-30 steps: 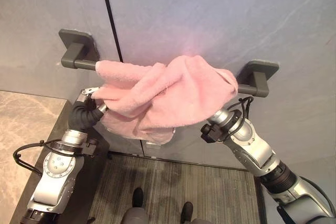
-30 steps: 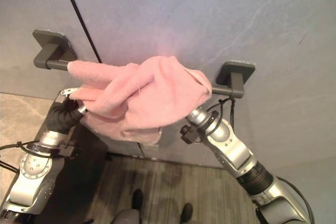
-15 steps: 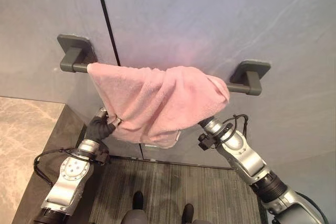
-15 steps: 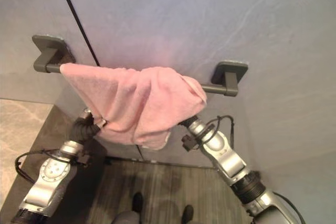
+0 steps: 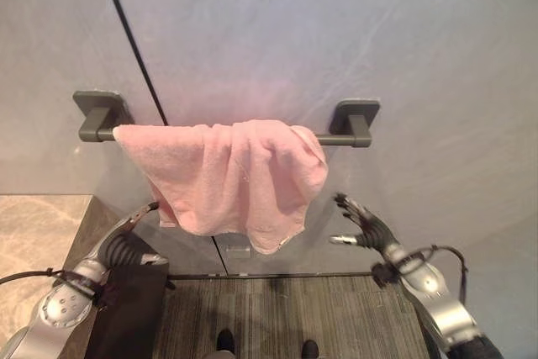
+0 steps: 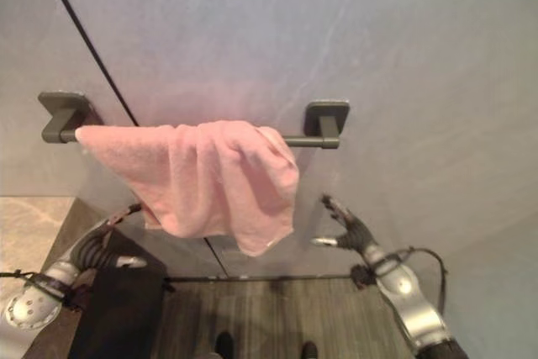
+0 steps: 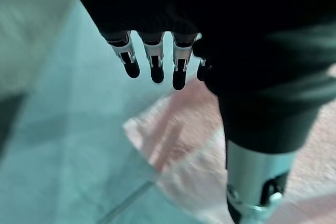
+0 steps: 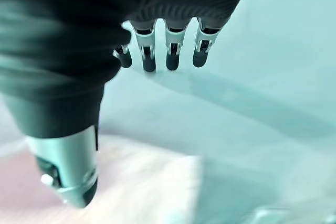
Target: Put brush and paste in cup on sink, flatten towel.
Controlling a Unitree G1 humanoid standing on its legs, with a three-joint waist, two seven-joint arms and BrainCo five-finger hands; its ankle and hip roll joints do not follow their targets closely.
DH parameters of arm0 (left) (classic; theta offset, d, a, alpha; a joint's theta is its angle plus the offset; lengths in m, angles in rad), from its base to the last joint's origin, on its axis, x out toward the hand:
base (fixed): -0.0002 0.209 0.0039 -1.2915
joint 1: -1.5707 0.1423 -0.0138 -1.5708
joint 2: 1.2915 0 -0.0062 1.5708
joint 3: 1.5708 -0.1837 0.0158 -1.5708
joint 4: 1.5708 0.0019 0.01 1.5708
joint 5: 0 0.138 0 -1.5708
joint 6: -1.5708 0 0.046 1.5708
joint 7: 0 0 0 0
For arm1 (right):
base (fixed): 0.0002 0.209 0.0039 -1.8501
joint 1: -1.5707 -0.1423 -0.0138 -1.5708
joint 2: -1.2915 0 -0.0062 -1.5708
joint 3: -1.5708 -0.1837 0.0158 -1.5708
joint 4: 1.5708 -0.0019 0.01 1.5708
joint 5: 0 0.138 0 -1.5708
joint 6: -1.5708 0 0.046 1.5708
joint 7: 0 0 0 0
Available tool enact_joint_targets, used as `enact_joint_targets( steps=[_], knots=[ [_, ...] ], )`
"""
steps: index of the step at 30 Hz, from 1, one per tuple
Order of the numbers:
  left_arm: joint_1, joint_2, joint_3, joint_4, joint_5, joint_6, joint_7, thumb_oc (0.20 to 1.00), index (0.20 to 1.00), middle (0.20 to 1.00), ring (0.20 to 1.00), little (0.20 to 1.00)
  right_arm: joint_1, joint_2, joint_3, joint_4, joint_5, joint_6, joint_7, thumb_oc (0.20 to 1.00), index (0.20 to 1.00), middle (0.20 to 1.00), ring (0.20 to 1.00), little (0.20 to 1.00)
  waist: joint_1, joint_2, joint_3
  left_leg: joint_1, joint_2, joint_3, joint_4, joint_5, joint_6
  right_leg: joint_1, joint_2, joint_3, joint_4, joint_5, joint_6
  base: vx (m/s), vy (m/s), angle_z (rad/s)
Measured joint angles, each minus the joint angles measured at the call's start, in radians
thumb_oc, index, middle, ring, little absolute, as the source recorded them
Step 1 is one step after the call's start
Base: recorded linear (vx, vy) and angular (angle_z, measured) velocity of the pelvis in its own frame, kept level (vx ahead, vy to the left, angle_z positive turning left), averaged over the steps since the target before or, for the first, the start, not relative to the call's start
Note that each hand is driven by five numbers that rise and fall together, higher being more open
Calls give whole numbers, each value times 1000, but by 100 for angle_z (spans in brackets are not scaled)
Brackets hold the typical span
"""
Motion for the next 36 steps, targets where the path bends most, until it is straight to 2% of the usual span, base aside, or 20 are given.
enact_joint_targets(
  steps=[1,2,4,6,8,9,11,12,13,15,17,20,21,26,29,30,31,33,36],
  knots=[
    [20,-8,21,-6,4,0,7,1000,1000,1000,1000,1000,32,-1,-15,-5,0,1,-2,1000,1000,1000,1000,1000,-4,3,-1,2,0,2,0,0,0,-1,0,2,0,0,1,22,32,-7],
    [75,-51,138,-60,29,-11,25,1000,1000,1000,1000,1000,96,4,-101,-57,1,-1,4,1000,1000,1000,1000,1000,-13,3,-1,4,1,5,0,-4,-4,0,0,4,0,-2,3,45,31,-5],
    [134,-84,282,-111,72,-21,76,1000,1000,1000,1000,1000,209,-17,-291,-195,-60,-8,-14,1000,1000,1000,1000,1000,-17,8,-4,5,-1,5,0,-8,-2,2,-3,6,0,-7,8,16,16,-1],
    [155,-49,378,-144,147,-37,136,1000,1000,1000,1000,1000,215,-98,-439,-267,-151,-50,-75,1000,1000,1000,1000,1000,-23,7,-17,6,-2,6,0,-8,-2,0,-3,10,0,-7,9,0,0,0],
    [148,-4,434,-204,220,-61,165,1000,1000,1000,1000,1000,217,-194,-536,-381,-229,-73,-91,1000,1000,1000,1000,1000,-23,8,-37,-2,-2,6,0,-9,-2,-2,-3,12,0,-10,11,23,8,-1],
    [137,2,456,-233,229,-85,194,1000,1000,1000,1000,1000,192,-210,-567,-420,-248,-109,-116,1000,1000,1000,1000,1000,-24,4,-48,-1,-1,5,0,-10,-3,-3,-2,12,0,-11,11,0,0,0],
    [103,29,472,-297,258,-101,232,1000,1000,1000,1000,1000,137,-242,-570,-507,-277,-136,-134,1000,1000,1000,1000,1000,-24,-1,-59,-5,-1,5,0,-9,-2,-7,-1,12,0,-9,10,-18,5,0],
    [76,40,474,-331,264,-120,255,1000,1000,1000,1000,1000,104,-262,-561,-552,-293,-168,-143,1000,1000,1000,1000,1000,-23,-5,-66,-5,-1,5,0,-9,-2,-10,-2,13,0,-9,10,0,0,0],
    [39,43,474,-364,265,-130,269,1000,1000,1000,1000,1000,66,-293,-547,-602,-296,-172,-144,1000,1000,1000,1000,1000,-23,-5,-66,-6,-2,5,1,-9,-2,-11,-2,13,0,-7,11,-33,12,-1],
    [-20,89,471,-423,265,-155,291,1000,1000,1000,1000,1000,-35,-383,-496,-666,-313,-213,-143,1000,1000,1000,1000,1000,-22,-10,-69,-8,-3,6,3,-6,2,-14,-3,13,0,-4,11,-15,6,0],
    [-62,168,465,-485,265,-193,293,1000,1000,1000,1000,1000,-169,-452,-390,-698,-313,-247,-133,1000,1000,1000,1000,1000,-22,-22,-79,-10,-3,6,4,-6,1,-16,-2,14,0,-4,11,0,0,0],
    [-96,236,432,-542,261,-219,281,1000,1000,1000,1000,1000,-287,-500,-258,-704,-314,-249,-112,1000,1000,1000,1000,1000,-20,-28,-80,-12,-6,7,5,-5,-1,-17,-5,14,0,-4,11,0,0,0],
    [-121,254,387,-556,261,-232,265,1000,1000,1000,1000,1000,-346,-514,-177,-694,-324,-247,-101,1000,1000,1000,1000,1000,-17,-27,-80,-14,-8,7,5,-5,0,-19,-7,13,0,-4,12,0,0,0],
    [-146,332,246,-549,255,-242,211,1000,1000,1000,1000,1000,-503,-522,33,-619,-393,-224,-77,1000,1000,1000,1000,1000,-4,-17,-60,-22,-9,7,5,-4,0,-28,-8,13,0,-4,13,-17,2,0],
    [-216,356,141,-480,266,-245,209,1000,1000,1000,1000,1000,-646,-516,186,-556,-444,-205,-75,1000,1000,1000,1000,1000,2,-5,-15,-41,-8,4,5,3,-3,-45,-6,11,0,2,13,-69,7,2],
    [-270,370,67,-427,274,-245,219,1000,1000,1000,1000,1000,-703,-492,248,-516,-461,-196,-77,1000,1000,1000,1000,1000,6,-1,-10,-49,-7,4,5,5,-4,-53,-6,11,0,4,12,-16,9,4],
    [-290,382,34,-404,295,-260,233,1000,1000,1000,1000,1000,-726,-472,267,-503,-471,-199,-77,1000,1000,1000,1000,1000,5,-1,-1,-52,-7,3,5,6,-4,-57,-5,11,0,6,11,0,0,0],
    [-297,390,31,-412,315,-264,247,1000,1000,1000,1000,1000,-737,-466,266,-509,-482,-201,-85,1000,1000,1000,1000,1000,12,-3,12,-57,-9,2,5,10,-3,-59,-6,6,0,7,12,-5,7,6],
    [-414,428,-76,-364,379,-269,277,1000,1000,1000,1000,1000,-783,-420,302,-461,-535,-199,-118,1000,1000,1000,1000,1000,21,-3,14,-58,-8,-4,5,10,-4,-57,-7,-1,0,6,12,2,5,5]
  ],
)
